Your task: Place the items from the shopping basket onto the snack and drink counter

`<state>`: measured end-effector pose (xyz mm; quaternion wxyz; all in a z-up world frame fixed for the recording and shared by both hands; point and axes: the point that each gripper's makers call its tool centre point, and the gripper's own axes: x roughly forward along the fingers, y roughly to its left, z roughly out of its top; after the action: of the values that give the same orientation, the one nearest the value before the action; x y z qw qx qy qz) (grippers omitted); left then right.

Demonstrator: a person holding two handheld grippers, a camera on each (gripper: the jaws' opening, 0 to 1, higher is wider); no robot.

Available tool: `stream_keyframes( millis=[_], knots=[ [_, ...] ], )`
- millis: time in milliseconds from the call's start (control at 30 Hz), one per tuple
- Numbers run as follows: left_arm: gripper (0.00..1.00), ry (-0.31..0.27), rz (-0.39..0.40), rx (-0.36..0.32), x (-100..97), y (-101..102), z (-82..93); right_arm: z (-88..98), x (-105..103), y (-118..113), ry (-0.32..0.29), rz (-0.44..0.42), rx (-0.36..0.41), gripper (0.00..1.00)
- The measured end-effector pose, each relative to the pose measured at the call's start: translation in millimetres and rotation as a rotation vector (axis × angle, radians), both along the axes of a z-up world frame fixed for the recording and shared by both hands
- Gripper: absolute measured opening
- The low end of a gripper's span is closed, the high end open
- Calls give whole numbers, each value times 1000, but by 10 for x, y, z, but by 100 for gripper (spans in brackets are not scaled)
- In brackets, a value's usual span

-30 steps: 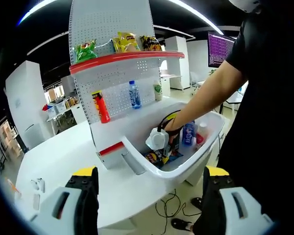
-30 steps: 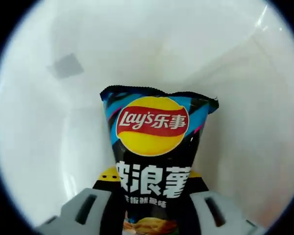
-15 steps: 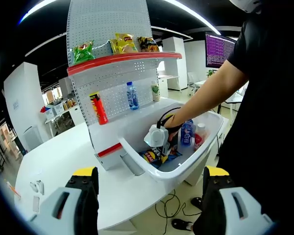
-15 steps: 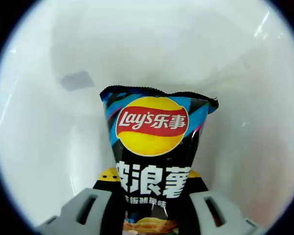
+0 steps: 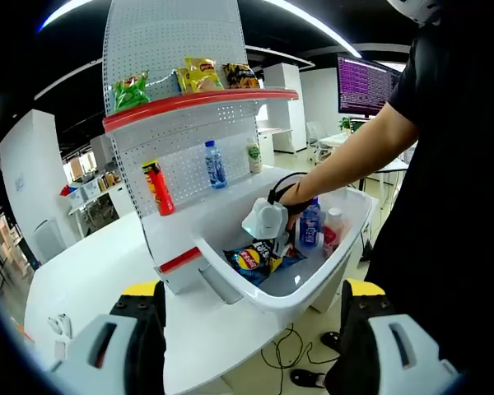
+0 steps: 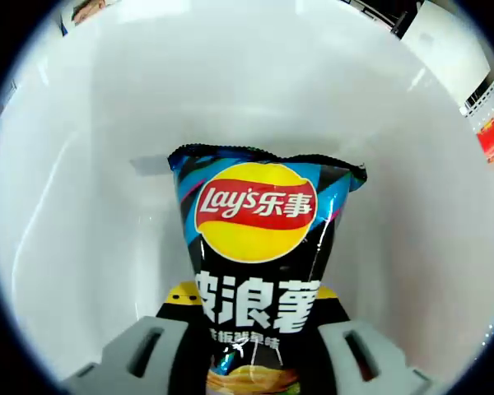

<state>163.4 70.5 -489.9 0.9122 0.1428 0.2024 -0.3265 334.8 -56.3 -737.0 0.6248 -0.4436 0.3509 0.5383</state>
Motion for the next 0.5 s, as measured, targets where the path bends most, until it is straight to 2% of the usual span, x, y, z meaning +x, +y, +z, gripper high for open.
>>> stream_keyframes(
  millis=[67, 333, 433, 500],
  knots=[
    [88, -2, -6, 5, 30, -6, -1, 131, -15, 82, -24, 25, 66, 36],
    [88, 3, -32, 24, 80, -24, -23, 427, -76, 46, -36, 42, 98, 36],
    [88, 3, -38, 28, 88, -29, -21, 612, -51, 87, -65, 41, 152, 36],
    [88, 3, -41, 29, 92, -32, -18, 717, -89, 93, -63, 45, 165, 36]
  ],
)
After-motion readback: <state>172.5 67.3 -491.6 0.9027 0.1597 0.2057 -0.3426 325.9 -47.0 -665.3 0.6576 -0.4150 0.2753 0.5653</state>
